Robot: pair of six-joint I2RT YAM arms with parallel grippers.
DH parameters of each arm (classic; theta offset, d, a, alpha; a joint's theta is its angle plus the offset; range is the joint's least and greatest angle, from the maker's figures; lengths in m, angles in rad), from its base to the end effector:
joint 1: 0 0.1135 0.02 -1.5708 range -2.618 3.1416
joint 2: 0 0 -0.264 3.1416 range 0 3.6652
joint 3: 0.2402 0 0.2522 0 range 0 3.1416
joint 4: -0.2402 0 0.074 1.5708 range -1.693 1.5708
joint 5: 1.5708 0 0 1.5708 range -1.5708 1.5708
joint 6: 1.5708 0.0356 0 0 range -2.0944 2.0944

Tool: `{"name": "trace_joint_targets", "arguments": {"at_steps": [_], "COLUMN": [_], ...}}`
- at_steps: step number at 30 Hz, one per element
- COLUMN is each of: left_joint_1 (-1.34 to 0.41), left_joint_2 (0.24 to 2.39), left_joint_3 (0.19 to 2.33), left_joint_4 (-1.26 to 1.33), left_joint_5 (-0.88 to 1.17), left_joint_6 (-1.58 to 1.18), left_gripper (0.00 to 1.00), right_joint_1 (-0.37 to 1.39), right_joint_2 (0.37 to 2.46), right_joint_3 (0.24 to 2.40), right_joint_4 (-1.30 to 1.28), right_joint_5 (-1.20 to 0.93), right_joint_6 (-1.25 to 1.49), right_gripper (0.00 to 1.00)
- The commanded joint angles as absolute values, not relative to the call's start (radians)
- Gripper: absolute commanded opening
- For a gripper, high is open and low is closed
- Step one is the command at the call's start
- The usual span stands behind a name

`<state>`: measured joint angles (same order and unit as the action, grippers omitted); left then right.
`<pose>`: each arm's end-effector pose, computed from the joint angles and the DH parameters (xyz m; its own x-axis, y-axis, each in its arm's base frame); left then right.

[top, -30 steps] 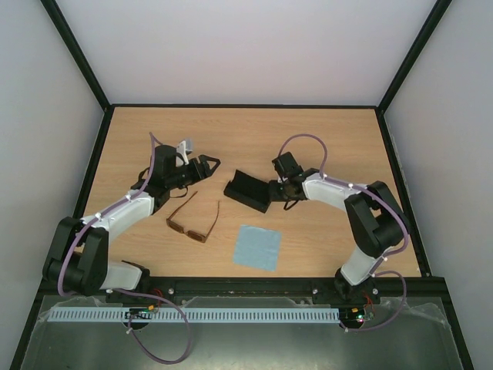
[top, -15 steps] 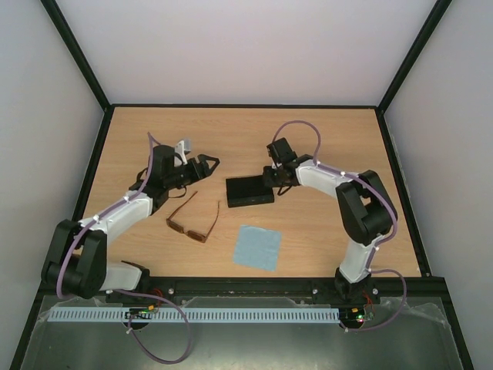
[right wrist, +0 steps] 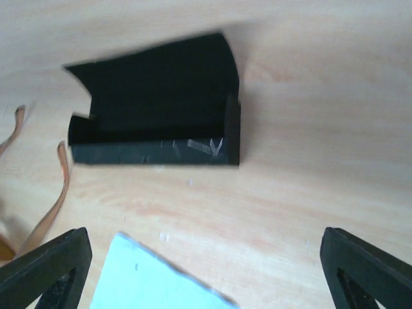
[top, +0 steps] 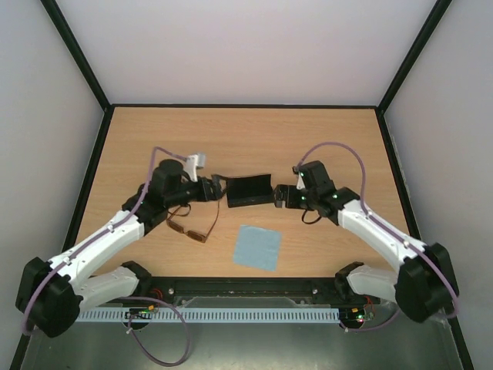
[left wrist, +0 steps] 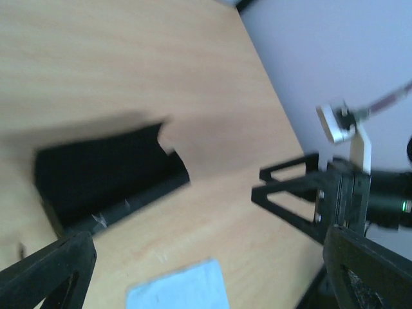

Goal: Organize the sunglasses
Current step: Fold the glasses cleaning cloth at the center of the board.

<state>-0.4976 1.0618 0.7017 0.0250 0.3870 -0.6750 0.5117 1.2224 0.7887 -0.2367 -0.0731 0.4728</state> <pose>0.2069 -0.1277 0.2787 -0.6975 -0.2796 -0.6597 0.4090 0.6006 -0.6870 0.2282 0.1311 0.2451 -0.7274 0.1124 -0.6769 -0.2325 0.8878 0.3972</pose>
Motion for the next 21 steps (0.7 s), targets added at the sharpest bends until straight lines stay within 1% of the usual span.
{"name": "trace_joint_targets", "arguments": {"at_steps": [1,4,5,6,7,8,9,10,12,21], "left_joint_1": [-0.666,-0.767,-0.797,-0.827,-0.854,-0.882,-0.902,-0.915,-0.931,-0.954], "left_joint_2": [1.029,1.040,1.049,1.057,1.065,1.074,1.083,1.096,1.119,1.275], "left_joint_3": [0.718,0.704,0.699,0.696,0.689,0.687,0.681,0.674,0.655,0.649], "left_joint_4": [-0.152,-0.179,-0.183,-0.184,-0.183,-0.183,-0.186,-0.185,-0.165,-0.114], "left_joint_5": [0.260,0.182,0.161,0.142,0.114,0.087,0.067,0.051,0.037,-0.010], "left_joint_6": [-0.636,-0.648,-0.653,-0.659,-0.666,-0.671,-0.678,-0.681,-0.687,-0.687], "left_gripper": [0.99,1.00,1.00,0.99,1.00,0.99,0.99,0.99,0.94,0.56], "right_joint_1": [0.509,0.509,0.509,0.509,0.509,0.508,0.509,0.515,0.558,0.793], "right_joint_2": [1.067,0.987,0.975,0.961,0.961,0.969,0.983,0.994,0.996,1.081], "right_joint_3": [0.672,0.603,0.582,0.564,0.553,0.546,0.541,0.533,0.514,0.524], "right_joint_4": [-0.296,-0.286,-0.272,-0.262,-0.261,-0.264,-0.270,-0.270,-0.269,-0.331], "right_joint_5": [-0.212,-0.257,-0.279,-0.294,-0.301,-0.305,-0.325,-0.329,-0.263,-0.001], "right_joint_6": [0.549,0.597,0.607,0.623,0.630,0.660,0.665,0.665,0.677,0.752], "right_gripper": [0.99,1.00,0.93,0.73,0.50,0.35,0.28,0.24,0.24,0.25]}}
